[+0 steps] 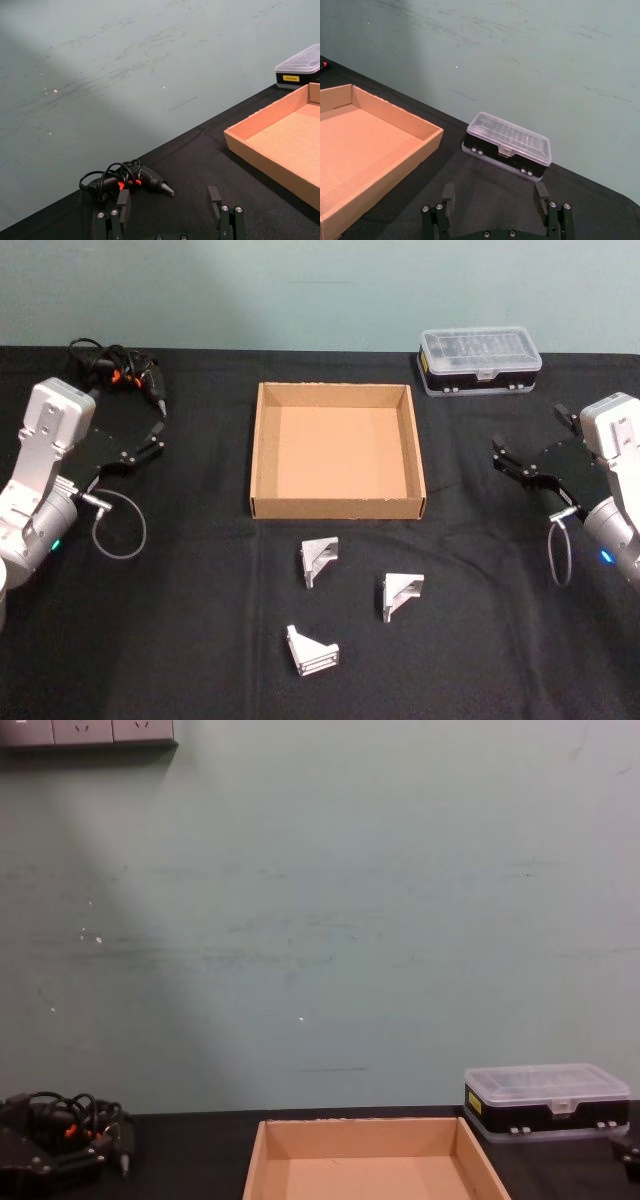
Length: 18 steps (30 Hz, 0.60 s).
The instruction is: Use one hand to pick up the angle iron from the table and place it into the box.
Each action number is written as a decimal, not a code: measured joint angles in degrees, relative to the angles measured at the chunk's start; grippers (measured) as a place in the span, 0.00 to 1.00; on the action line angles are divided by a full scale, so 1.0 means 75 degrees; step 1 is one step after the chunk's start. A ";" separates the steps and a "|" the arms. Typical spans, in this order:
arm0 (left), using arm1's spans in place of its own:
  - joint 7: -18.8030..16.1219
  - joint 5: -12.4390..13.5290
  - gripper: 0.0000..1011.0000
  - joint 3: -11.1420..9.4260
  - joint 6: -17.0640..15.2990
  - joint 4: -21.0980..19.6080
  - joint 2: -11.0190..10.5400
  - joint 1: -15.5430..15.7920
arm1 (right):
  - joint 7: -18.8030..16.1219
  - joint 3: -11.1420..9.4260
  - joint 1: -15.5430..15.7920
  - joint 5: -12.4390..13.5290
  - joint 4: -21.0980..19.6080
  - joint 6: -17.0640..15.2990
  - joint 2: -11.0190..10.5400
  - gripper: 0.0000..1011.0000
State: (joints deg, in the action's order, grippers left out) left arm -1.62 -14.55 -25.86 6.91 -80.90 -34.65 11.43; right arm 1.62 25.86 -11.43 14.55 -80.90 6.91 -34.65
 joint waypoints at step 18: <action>0.0000 0.0000 0.99 0.0000 0.0000 0.0000 0.0000 0.0000 | 0.0000 0.0000 0.0000 0.0000 0.0000 0.0000 0.0000 0.99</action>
State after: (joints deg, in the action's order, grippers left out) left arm -1.62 -14.55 -25.86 6.91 -80.90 -34.65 11.43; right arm 1.62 25.86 -11.43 14.55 -80.90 6.91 -34.65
